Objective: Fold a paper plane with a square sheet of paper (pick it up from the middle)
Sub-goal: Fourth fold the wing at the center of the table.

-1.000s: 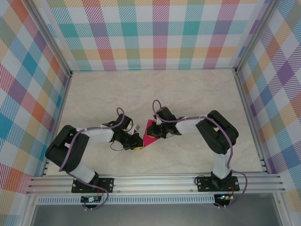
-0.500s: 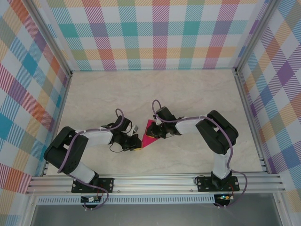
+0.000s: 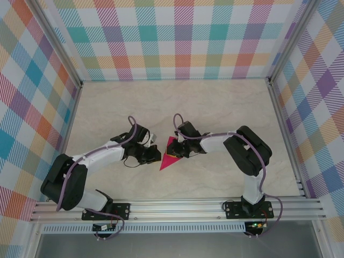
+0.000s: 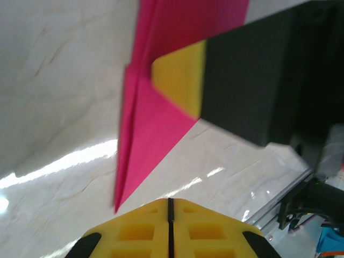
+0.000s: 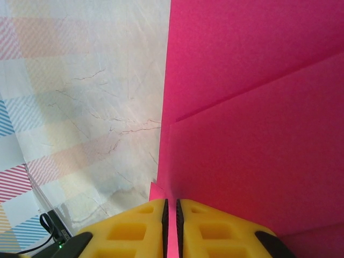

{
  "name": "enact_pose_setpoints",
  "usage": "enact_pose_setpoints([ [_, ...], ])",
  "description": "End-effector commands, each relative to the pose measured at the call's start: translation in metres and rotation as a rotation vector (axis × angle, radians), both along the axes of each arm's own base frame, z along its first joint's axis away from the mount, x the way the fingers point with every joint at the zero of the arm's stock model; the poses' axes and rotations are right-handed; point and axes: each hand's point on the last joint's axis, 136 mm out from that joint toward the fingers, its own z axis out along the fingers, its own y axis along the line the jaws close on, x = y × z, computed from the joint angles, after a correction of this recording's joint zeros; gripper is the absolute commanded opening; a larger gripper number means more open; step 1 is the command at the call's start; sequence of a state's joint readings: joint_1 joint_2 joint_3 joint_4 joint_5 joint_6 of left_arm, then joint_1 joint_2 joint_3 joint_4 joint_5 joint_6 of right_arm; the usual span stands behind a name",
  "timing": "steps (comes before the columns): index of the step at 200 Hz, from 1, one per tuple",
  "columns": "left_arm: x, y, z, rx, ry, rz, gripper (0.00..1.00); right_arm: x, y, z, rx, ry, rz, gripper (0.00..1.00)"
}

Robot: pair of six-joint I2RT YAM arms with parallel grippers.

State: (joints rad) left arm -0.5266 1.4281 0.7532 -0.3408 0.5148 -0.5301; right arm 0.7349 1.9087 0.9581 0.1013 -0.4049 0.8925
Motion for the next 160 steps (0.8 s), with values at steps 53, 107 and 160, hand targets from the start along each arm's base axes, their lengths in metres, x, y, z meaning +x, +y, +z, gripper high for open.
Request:
enact_pose_setpoints([
  [53, 0.020, -0.016, -0.042, 0.018, 0.055, -0.052, 0.04, 0.012, -0.008, 0.006, -0.083, -0.016, -0.049, 0.19],
  [107, 0.018, -0.007, -0.072, 0.091, 0.079, -0.049, 0.02, 0.014, -0.044, 0.038, -0.191, -0.083, -0.141, 0.26],
  [160, 0.024, -0.021, -0.042, -0.021, 0.001, -0.069, 0.07, -0.013, -0.090, 0.023, -0.253, -0.023, -0.262, 0.41],
])
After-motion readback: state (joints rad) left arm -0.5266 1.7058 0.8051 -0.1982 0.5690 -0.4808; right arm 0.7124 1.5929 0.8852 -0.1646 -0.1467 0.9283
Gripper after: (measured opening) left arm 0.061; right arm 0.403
